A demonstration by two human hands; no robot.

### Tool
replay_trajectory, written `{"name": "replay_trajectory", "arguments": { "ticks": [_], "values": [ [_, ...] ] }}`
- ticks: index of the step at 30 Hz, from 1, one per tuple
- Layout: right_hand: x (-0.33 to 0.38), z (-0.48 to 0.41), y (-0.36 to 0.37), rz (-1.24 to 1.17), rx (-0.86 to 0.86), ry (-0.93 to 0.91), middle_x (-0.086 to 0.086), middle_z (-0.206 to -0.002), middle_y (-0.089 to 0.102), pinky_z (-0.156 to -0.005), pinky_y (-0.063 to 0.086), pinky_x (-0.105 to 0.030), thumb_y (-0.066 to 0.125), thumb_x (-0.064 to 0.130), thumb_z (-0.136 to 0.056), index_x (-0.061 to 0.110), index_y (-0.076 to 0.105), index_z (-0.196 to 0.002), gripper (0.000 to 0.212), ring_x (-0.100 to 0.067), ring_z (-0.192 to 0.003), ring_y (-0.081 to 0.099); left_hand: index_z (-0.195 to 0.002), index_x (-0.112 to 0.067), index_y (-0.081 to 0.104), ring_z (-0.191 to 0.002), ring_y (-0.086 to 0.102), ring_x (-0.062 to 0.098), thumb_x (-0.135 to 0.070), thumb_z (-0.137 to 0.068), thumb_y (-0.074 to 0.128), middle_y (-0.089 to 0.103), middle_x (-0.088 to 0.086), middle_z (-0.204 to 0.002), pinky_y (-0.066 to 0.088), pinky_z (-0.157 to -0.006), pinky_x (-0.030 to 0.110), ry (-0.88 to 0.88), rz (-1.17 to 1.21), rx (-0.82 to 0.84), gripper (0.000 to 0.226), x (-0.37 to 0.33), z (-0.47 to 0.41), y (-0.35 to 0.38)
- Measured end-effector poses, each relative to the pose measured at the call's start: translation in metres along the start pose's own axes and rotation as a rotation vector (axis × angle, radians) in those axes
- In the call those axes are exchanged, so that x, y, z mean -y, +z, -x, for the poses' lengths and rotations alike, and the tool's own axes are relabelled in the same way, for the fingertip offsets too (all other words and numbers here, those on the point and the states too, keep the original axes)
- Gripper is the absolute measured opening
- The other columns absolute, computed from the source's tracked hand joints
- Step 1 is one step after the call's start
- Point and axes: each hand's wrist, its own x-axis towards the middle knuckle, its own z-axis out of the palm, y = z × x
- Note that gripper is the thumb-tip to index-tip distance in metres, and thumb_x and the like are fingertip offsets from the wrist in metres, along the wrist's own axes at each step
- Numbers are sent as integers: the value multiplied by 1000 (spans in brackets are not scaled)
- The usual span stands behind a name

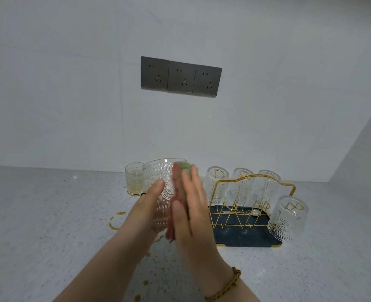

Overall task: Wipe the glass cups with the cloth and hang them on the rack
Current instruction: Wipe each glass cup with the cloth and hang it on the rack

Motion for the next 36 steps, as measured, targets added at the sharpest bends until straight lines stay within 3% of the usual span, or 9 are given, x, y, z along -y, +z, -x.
{"name": "replay_trajectory", "arguments": {
  "ticks": [4,8,12,16,19,25,29,33,36],
  "values": [
    [-5,-6,-5,270,1,-188,17,-149,5,-112,-4,-12,24,41,-91,46,21,-135,44,8,-137,-5,-87,-28,71,-81,65,28,-54,-66,44,72,11,-88,48,-69,38,-9,48,-4,43,-1,1,1],
    [-3,-23,-24,-422,55,363,25,-135,37,-107,37,-35,30,34,-96,56,29,-122,34,1,-124,39,-103,-18,67,-96,68,31,-52,-78,55,71,14,-105,55,-85,45,-34,47,-1,43,1,2,2],
    [9,-11,-20,-489,2,365,25,-127,42,-89,49,-18,28,28,-97,53,29,-120,34,11,-108,51,-99,-16,68,-83,71,25,-50,-78,56,74,11,-94,58,-70,33,6,29,24,41,-2,0,2],
    [1,4,0,27,-13,-30,43,-141,-4,-112,2,-12,22,59,-87,62,8,-130,45,12,-136,-2,-81,-11,67,-42,56,14,-48,-73,40,63,5,-55,43,-38,21,36,40,36,46,-6,0,3],
    [-1,-1,-5,-55,-8,-19,45,-140,-3,-111,4,-8,27,50,-89,61,15,-129,43,11,-136,-1,-83,-16,72,-53,62,19,-46,-72,43,68,10,-68,49,-43,25,62,53,40,44,-5,1,2],
    [-6,-11,-20,-753,92,415,0,-139,46,-103,41,-45,37,44,-83,41,40,-130,48,-18,-124,49,-102,-17,70,-95,69,28,-54,-69,63,72,11,-103,55,-83,43,27,-17,-9,50,-2,2,-1],
    [2,-1,-10,-543,-22,264,17,-140,37,-105,38,-36,40,41,-88,57,29,-121,38,-6,-124,45,-105,-16,70,-100,67,30,-56,-80,52,71,15,-106,53,-81,39,21,28,3,51,-4,1,-4],
    [0,2,-1,-231,0,146,34,-146,13,-106,31,-51,39,69,-74,75,15,-116,49,-18,-118,34,-92,-21,75,-93,66,29,-51,-76,40,69,21,-102,56,-76,36,4,26,34,49,-2,1,-7],
    [-4,-4,-11,-374,43,211,15,-137,36,-90,40,-22,39,46,-85,68,26,-118,42,-2,-107,42,-91,-20,74,-75,71,16,-50,-77,36,75,7,-89,56,-60,25,-1,84,55,51,1,4,-4]
  ]
}}
